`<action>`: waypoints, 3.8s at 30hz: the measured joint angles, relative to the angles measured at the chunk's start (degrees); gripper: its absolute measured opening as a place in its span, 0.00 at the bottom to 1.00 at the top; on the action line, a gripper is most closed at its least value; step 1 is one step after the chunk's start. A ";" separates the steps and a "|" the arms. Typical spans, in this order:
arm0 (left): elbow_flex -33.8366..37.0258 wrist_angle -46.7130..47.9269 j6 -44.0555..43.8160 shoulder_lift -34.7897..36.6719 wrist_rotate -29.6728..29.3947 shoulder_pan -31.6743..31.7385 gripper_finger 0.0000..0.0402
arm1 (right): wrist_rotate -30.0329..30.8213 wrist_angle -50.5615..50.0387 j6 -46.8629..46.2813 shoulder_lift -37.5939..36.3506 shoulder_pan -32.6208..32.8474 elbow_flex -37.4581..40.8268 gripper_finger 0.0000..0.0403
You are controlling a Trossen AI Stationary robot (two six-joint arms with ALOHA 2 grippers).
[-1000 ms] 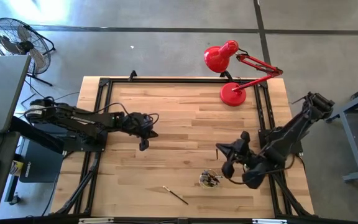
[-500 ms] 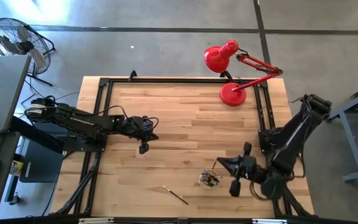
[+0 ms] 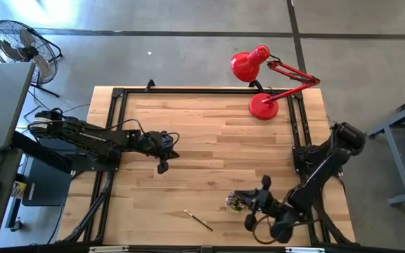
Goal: Pick & Place Makeup Brushes
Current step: Put the eyeshadow brush into the gold makeup holder
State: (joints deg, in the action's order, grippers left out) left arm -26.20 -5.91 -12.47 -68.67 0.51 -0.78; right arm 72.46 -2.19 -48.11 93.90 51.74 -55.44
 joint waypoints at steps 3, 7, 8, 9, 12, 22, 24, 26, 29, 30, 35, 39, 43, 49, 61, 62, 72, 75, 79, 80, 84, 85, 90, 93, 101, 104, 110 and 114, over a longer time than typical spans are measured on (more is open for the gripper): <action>0.00 0.00 -0.02 -0.02 0.01 0.00 0.00 | -2.28 -2.40 -5.08 1.59 -0.04 0.00 0.00; 0.00 0.00 -0.02 -0.02 -0.02 0.00 0.00 | -3.87 -6.92 -10.59 2.26 0.32 0.02 0.00; 0.00 -0.01 -0.02 0.00 -0.02 0.00 0.00 | -4.85 -8.18 -11.95 2.26 0.40 0.02 0.00; 0.00 -0.02 -0.02 -0.01 -0.02 0.00 0.00 | -5.79 -9.50 -13.22 2.26 0.40 0.02 0.00; 0.00 -0.01 -0.02 -0.01 -0.02 0.00 0.00 | -8.79 -12.79 -15.30 2.26 0.37 0.02 0.00; 0.00 -0.04 -0.04 -0.01 -0.02 0.00 0.00 | -9.50 -13.70 -16.38 1.30 0.27 0.00 0.08; 0.00 -0.01 -0.04 0.00 -0.02 0.00 0.00 | -9.51 -13.49 -16.39 0.76 0.27 0.00 0.12; 0.00 -0.04 -0.04 0.00 -0.03 0.00 0.00 | -9.46 -13.49 -16.14 0.05 0.25 0.00 0.17; 0.00 -0.02 -0.04 -0.02 -0.02 0.00 0.00 | -9.57 -14.35 -15.99 -1.38 -0.03 0.01 0.24; 0.00 -0.02 -0.04 -0.01 0.01 0.00 0.00 | -9.69 -14.64 -15.97 -2.06 -0.31 0.02 0.26; 0.00 -0.02 -0.08 0.01 0.27 0.00 0.00 | -11.85 -14.15 -12.16 -5.25 -3.80 0.00 0.28; 0.00 0.12 -1.57 -0.01 0.47 -0.21 0.00 | -18.02 -10.22 -4.18 -7.69 -8.49 0.02 0.25; -0.02 2.22 -2.23 0.00 -2.05 -3.40 0.00 | -26.24 -4.55 5.36 -8.91 -13.92 0.02 0.18; -0.02 9.40 -5.60 0.01 -6.81 -8.41 0.00 | -39.74 4.13 13.94 -8.95 -21.68 0.02 0.02; -0.02 17.71 -0.95 1.83 -8.34 -9.01 0.00 | -44.38 -14.73 14.79 4.24 -25.99 -21.61 0.00; -0.02 17.74 -0.26 2.48 -8.36 -9.01 0.00 | -44.73 -18.34 13.80 6.22 -26.36 -24.93 0.00; 0.00 18.26 2.14 15.82 -6.83 -12.24 0.00 | -54.42 -44.63 8.67 28.05 -28.59 -59.41 0.00; 0.00 18.10 2.17 20.18 -8.09 -17.32 0.00 | -55.87 -52.19 6.21 33.81 -29.09 -68.20 0.00; 0.00 17.86 1.86 24.39 -13.86 -25.23 0.00 | -58.27 -58.72 1.91 40.11 -29.45 -76.52 0.00; 0.00 17.86 1.86 25.09 -15.23 -27.04 0.00 | -59.40 -59.29 1.38 41.46 -29.44 -77.80 0.00; 0.02 18.57 1.61 26.90 -22.31 -32.20 0.00 | -63.91 -57.40 0.24 45.39 -29.37 -79.06 0.00; 0.02 18.77 0.93 27.07 -24.20 -32.87 0.00 | -64.76 -56.31 -0.32 45.86 -29.37 -78.41 0.00; 0.07 21.86 -2.24 27.09 -27.38 -33.37 0.00 | -66.47 -54.02 -1.99 47.34 -29.33 -77.77 0.00; 0.07 22.49 -2.38 27.09 -27.92 -33.38 0.00 | -66.38 -53.75 -1.69 47.33 -29.31 -77.81 0.00; 0.07 22.99 -1.10 27.09 -28.10 -33.35 0.00 | -68.44 -54.97 3.85 47.33 -29.88 -77.81 0.00; 0.07 23.66 -1.50 27.09 -27.66 -33.35 0.00 | -68.06 -54.96 3.82 47.33 -29.87 -77.81 0.03; 0.07 24.52 -3.03 27.07 -26.92 -33.38 0.00 | -68.77 -52.98 3.14 49.98 -29.22 -77.79 0.15; 0.07 24.55 -3.93 27.07 -26.88 -33.38 0.00 | -69.58 -51.64 3.14 51.23 -29.22 -77.79 0.23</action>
State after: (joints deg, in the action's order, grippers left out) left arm -26.13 18.63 -16.40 -41.60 -26.37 -34.15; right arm 2.89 -53.83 -44.97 145.13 22.52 -133.23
